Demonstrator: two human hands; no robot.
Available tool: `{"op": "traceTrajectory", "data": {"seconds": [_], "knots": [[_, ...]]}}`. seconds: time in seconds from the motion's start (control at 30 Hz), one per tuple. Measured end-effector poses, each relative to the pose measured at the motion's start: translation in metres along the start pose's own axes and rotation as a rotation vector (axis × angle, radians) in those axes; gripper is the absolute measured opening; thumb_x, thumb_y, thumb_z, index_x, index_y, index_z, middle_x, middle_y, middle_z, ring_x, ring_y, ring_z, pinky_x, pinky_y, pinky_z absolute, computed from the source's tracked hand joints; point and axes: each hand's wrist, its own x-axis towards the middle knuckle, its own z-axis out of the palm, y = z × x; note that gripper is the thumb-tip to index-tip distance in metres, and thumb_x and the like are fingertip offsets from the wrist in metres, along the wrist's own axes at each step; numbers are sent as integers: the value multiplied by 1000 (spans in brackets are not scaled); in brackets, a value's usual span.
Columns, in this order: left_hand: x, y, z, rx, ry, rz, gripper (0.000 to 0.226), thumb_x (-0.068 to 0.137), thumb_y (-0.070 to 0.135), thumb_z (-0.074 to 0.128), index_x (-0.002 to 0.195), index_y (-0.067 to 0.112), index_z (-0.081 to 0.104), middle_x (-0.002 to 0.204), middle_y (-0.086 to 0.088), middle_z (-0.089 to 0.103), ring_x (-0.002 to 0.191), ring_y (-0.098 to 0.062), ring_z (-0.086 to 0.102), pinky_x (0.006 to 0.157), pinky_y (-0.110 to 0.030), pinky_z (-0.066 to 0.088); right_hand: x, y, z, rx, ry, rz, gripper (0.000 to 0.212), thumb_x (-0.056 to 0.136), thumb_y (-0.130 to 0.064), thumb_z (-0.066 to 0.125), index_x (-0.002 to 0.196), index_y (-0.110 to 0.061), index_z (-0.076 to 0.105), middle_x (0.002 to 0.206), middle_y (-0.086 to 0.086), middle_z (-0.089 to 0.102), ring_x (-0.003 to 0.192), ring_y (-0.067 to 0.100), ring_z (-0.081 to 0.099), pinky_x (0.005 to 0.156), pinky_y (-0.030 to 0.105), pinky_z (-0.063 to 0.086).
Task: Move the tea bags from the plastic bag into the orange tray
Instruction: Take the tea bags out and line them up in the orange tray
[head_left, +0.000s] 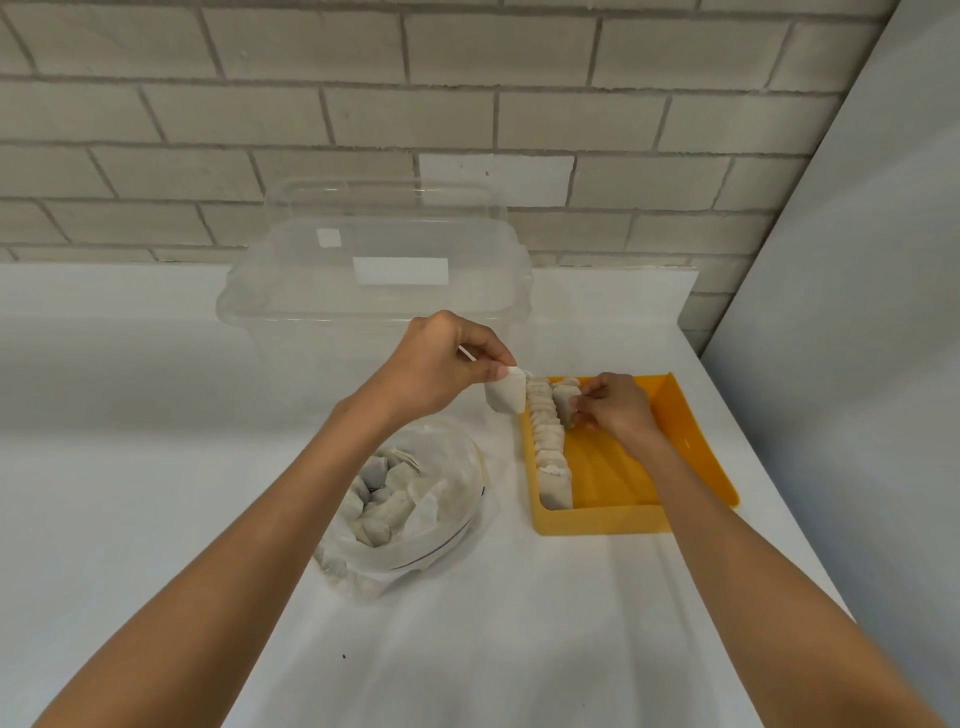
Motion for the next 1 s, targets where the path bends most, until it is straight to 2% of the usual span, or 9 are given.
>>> {"op": "traceTrajectory", "data": {"seconds": [0.1, 0.2, 0.27, 0.37, 0.5, 0.6, 0.7, 0.83, 1.0], "knots": [[4, 3, 8, 2, -30, 17, 9, 82, 14, 73, 88, 18, 77, 78, 11, 70, 66, 7, 57, 67, -1, 40, -1, 0, -1, -42, 27, -48, 14, 84, -3, 69, 93, -3, 59, 78, 16, 70, 67, 30, 67, 63, 34, 55], [17, 11, 21, 17, -66, 61, 9, 83, 13, 72, 89, 16, 77, 76, 16, 66, 70, 4, 57, 67, -3, 41, -1, 1, -9, -108, 22, -69, 15, 84, -5, 70, 94, -4, 59, 79, 8, 65, 62, 22, 63, 63, 32, 56], [31, 16, 35, 31, -96, 94, 9, 83, 12, 71, 90, 15, 77, 82, 10, 69, 73, 2, 58, 70, -5, 43, -1, 2, -17, -158, 28, -90, 14, 82, -3, 69, 94, -5, 61, 85, 11, 67, 62, 22, 62, 66, 36, 57], [55, 17, 63, 68, -144, 84, 11, 84, 10, 71, 93, 13, 76, 94, 0, 73, 87, -9, 65, 81, -21, 51, -3, 3, -30, -188, 47, -122, 15, 81, 0, 65, 93, -7, 64, 86, 15, 70, 66, 22, 63, 68, 34, 55], [77, 10, 97, 131, -205, 42, 14, 85, 7, 69, 98, 8, 74, 103, -7, 71, 96, -18, 65, 84, -23, 50, -6, 3, -43, -200, 83, -151, 16, 81, 1, 61, 90, -11, 64, 79, 8, 69, 75, 24, 66, 87, 41, 53], [85, 3, 114, 150, -252, -11, 14, 85, 7, 69, 98, 8, 74, 107, -9, 69, 98, -22, 65, 91, -33, 53, -10, 3, -48, -201, 61, -147, 18, 84, 3, 61, 92, -13, 63, 91, 12, 69, 77, 23, 66, 79, 36, 56], [90, -6, 120, 216, -254, -49, 12, 86, 11, 68, 97, 12, 73, 109, -6, 68, 98, -22, 65, 91, -39, 53, -12, 4, -45, -239, -3, -141, 19, 84, 2, 59, 97, -11, 64, 89, 12, 70, 71, 15, 62, 65, 22, 50], [94, -20, 121, 363, -192, -55, 11, 89, 15, 64, 97, 18, 70, 114, -2, 64, 101, -22, 62, 89, -37, 50, -13, 5, -36, -258, -42, -124, 20, 86, 0, 58, 101, -10, 67, 90, 12, 70, 80, 22, 65, 65, 26, 48], [93, -21, 127, 462, -134, -2, 14, 93, 14, 56, 101, 18, 67, 114, -3, 63, 103, -24, 59, 87, -34, 43, -15, 6, -31, -246, -57, -135, 18, 86, -2, 58, 99, -12, 67, 87, 5, 67, 75, 15, 61, 55, 15, 40]]}}
